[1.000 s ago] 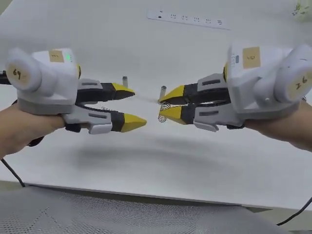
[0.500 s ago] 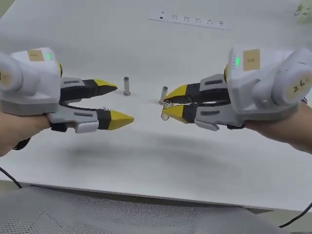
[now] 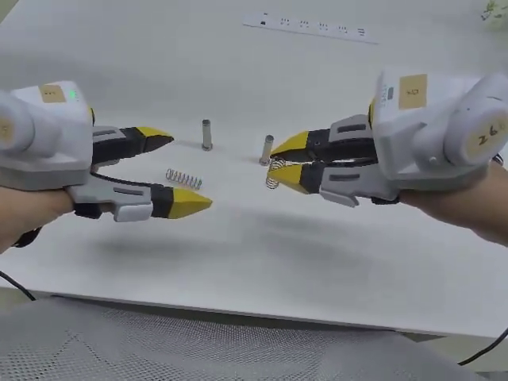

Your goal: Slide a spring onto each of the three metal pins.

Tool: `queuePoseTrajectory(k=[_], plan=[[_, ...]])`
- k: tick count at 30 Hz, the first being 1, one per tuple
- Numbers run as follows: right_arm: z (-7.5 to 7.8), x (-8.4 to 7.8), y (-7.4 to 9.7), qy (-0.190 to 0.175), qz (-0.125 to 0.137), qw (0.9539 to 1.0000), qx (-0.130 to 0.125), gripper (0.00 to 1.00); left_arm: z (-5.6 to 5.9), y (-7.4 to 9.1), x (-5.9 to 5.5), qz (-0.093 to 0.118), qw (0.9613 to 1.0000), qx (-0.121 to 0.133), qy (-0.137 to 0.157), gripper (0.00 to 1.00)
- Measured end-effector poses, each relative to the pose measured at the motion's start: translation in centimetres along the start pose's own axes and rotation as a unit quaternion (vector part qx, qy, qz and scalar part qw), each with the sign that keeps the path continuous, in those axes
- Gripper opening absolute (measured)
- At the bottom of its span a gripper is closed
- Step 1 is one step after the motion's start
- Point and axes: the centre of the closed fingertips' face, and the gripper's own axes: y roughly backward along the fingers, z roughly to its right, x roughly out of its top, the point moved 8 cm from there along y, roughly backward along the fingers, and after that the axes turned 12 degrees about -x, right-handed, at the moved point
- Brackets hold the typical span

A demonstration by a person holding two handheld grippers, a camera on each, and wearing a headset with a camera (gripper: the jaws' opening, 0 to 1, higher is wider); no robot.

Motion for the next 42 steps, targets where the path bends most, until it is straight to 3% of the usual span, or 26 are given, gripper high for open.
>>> queuePoseTrajectory(k=[16, 21, 42], plan=[[0.0, -0.1, -0.2, -0.002, -0.003, 1.0, -0.007, 0.08, -0.7, 1.2, -0.2, 0.007, 0.9996, 0.024, 0.011, 0.87], [0.2, -0.2, -0.4, -0.001, -0.005, 1.0, -0.008, 0.08, -0.8, 1.3, -0.3, 0.007, 0.9995, 0.029, 0.015, 0.98], [0.4, -0.3, -1.0, -0.009, -0.009, 0.9998, -0.012, 0.08, -0.8, 1.7, -0.1, 0.015, 0.9993, 0.03, 0.014, 0.98]])
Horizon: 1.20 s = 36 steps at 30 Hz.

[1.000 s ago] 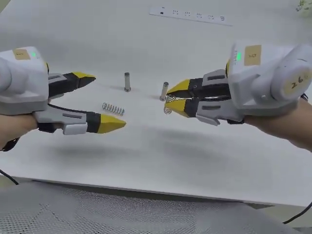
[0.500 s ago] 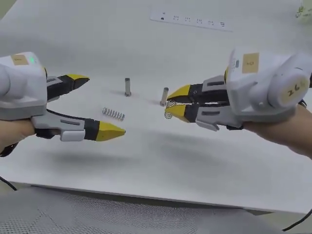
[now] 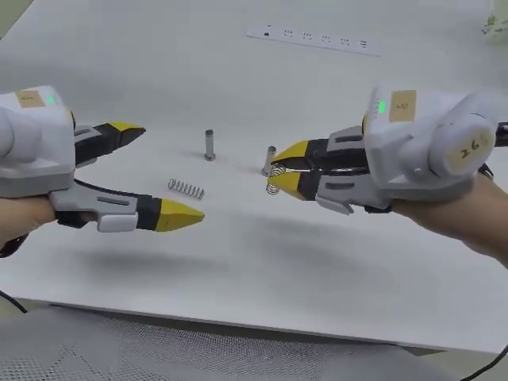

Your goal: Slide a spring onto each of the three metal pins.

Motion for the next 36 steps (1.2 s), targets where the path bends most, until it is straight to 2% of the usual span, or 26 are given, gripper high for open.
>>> queuePoseTrajectory(k=[7, 11, 19, 26, 36], plan=[[0.2, -0.9, -0.4, -0.027, -0.012, 0.9995, 0.004, 0.08, 0.0, -0.1, 0.1, 0.002, 1.0, 0.001, 0.0, 0.98], [0.2, -1.2, -0.5, -0.021, -0.02, 0.9996, 0.004, 0.08, -0.1, -0.1, 0.2, 0.004, 1.0, 0.0, 0.0, 0.98], [0.6, -1.1, -0.7, -0.023, -0.018, 0.9996, 0.003, 0.08, 0.0, -0.2, 0.1, 0.002, 1.0, -0.002, 0.001, 0.98], [0.8, -1.1, -1.2, -0.015, -0.022, 0.9995, 0.016, 0.08, 0.0, -0.2, 0.2, 0.003, 1.0, 0.0, 0.001, 0.98], [1.5, -1.3, -1.5, -0.026, -0.021, 0.9994, 0.013, 0.08, 0.0, 0.0, 0.0, 0.002, 1.0, 0.001, 0.003, 0.98]])
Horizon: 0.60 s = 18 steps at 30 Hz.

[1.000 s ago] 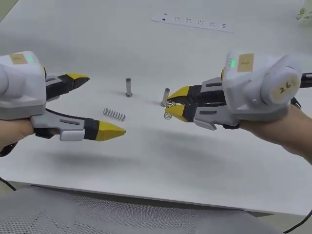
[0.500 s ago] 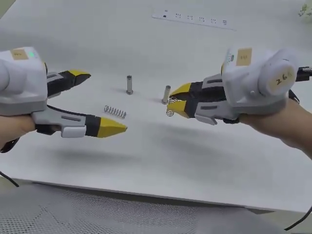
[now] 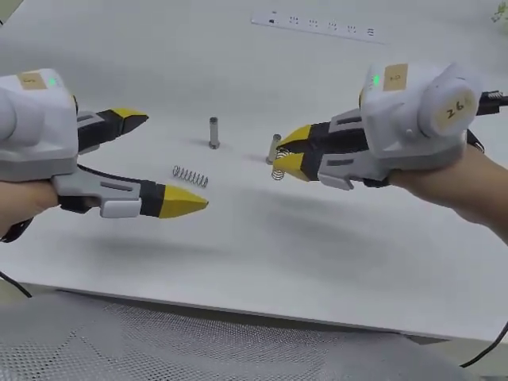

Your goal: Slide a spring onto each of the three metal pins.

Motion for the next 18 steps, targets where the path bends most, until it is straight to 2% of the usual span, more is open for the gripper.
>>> queuePoseTrajectory(k=[9, 18], plan=[[0.5, -0.5, -0.3, -0.009, -0.006, 0.9999, -0.007, 0.08, -0.1, -0.1, 0.0, -0.001, 1.0, -0.001, 0.003, 0.98], [2.2, 0.1, -0.7, -0.019, 0.002, 0.9993, -0.033, 0.08, -0.1, -0.2, 0.1, 0.002, 1.0, -0.002, 0.002, 0.98]])
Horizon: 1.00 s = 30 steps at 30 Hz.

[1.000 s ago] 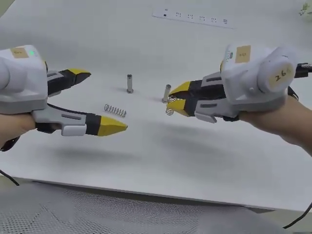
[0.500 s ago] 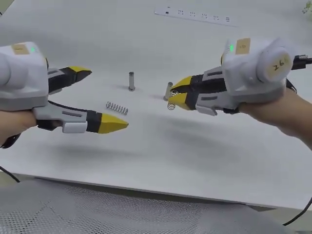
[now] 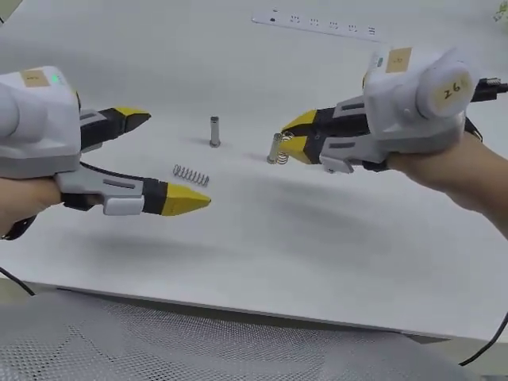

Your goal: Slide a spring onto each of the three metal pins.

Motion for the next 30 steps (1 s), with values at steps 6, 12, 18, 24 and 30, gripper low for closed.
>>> queuePoseTrajectory(k=[6, 12, 18, 24, 30], plan=[[1.0, 0.2, -0.6, -0.01, 0.001, 0.9998, -0.017, 0.08, -0.1, 0.1, -0.1, -0.001, 1.0, 0.001, 0.001, 0.98], [2.1, 0.1, -1.1, -0.025, 0.0, 0.9992, -0.032, 0.08, -0.1, 0.3, -0.2, 0.002, 1.0, 0.003, 0.005, 0.98], [2.9, 0.0, -1.2, -0.039, 0.001, 0.9984, -0.04, 0.08, -0.2, 0.4, -0.4, 0.001, 1.0, 0.006, 0.006, 0.98], [3.2, 0.1, -1.6, -0.045, 0.0, 0.9981, -0.042, 0.08, -0.4, 0.4, -0.4, 0.0, 1.0, 0.005, 0.006, 0.98], [3.5, 0.1, -2.0, -0.048, 0.0, 0.998, -0.042, 0.08, -0.4, 0.4, -0.3, 0.002, 1.0, 0.006, 0.007, 0.98]])
